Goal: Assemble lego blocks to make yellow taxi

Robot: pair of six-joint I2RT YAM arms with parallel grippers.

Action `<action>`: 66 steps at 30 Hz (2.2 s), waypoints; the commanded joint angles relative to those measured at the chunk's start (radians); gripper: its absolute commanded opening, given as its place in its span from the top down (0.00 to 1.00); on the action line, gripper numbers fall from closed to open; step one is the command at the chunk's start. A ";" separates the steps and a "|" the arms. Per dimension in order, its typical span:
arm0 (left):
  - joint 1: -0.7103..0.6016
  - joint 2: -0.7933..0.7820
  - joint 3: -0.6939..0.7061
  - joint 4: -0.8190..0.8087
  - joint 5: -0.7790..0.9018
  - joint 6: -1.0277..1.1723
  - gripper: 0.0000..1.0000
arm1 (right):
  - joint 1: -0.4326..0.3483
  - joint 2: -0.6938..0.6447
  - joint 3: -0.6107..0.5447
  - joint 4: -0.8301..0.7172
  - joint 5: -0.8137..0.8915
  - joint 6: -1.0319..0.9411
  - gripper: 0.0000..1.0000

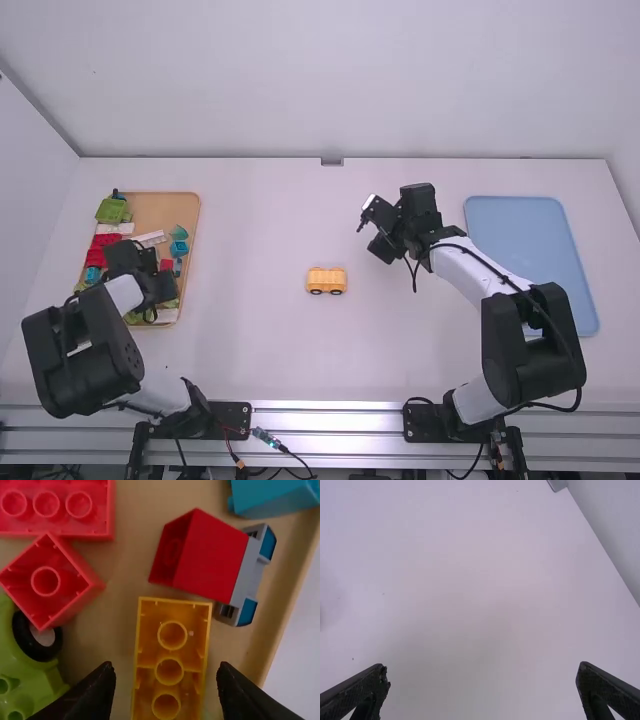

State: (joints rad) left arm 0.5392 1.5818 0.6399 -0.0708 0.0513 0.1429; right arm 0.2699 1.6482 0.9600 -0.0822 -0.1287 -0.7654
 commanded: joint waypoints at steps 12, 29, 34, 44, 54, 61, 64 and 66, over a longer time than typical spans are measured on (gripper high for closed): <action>0.005 -0.008 -0.022 0.041 0.021 0.003 0.53 | 0.000 -0.016 0.023 -0.006 -0.009 0.009 0.01; 0.003 -0.001 -0.022 0.037 0.052 0.003 0.53 | 0.000 -0.016 0.023 -0.008 -0.008 0.009 0.01; 0.005 -0.001 -0.022 0.032 0.038 0.003 0.67 | 0.000 -0.016 0.023 -0.008 -0.008 0.009 0.01; 0.005 -0.001 -0.023 0.019 0.038 0.003 0.71 | 0.000 -0.016 0.023 -0.008 -0.009 0.010 0.01; 0.004 -0.002 -0.017 0.060 0.040 -0.050 0.76 | 0.000 -0.016 0.023 -0.008 -0.009 0.009 0.01; 0.005 -0.048 0.012 0.048 0.055 -0.095 0.83 | 0.000 -0.016 0.023 -0.007 -0.009 0.009 0.01; 0.004 -0.102 0.022 0.016 0.090 -0.094 0.86 | 0.000 -0.016 0.023 -0.007 -0.017 0.010 0.01; 0.005 -0.141 0.023 0.002 0.108 -0.095 0.86 | 0.000 -0.016 0.023 -0.004 -0.036 0.010 0.01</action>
State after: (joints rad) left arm 0.5396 1.4986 0.6292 -0.0620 0.1226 0.0608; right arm 0.2699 1.6482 0.9600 -0.0860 -0.1387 -0.7650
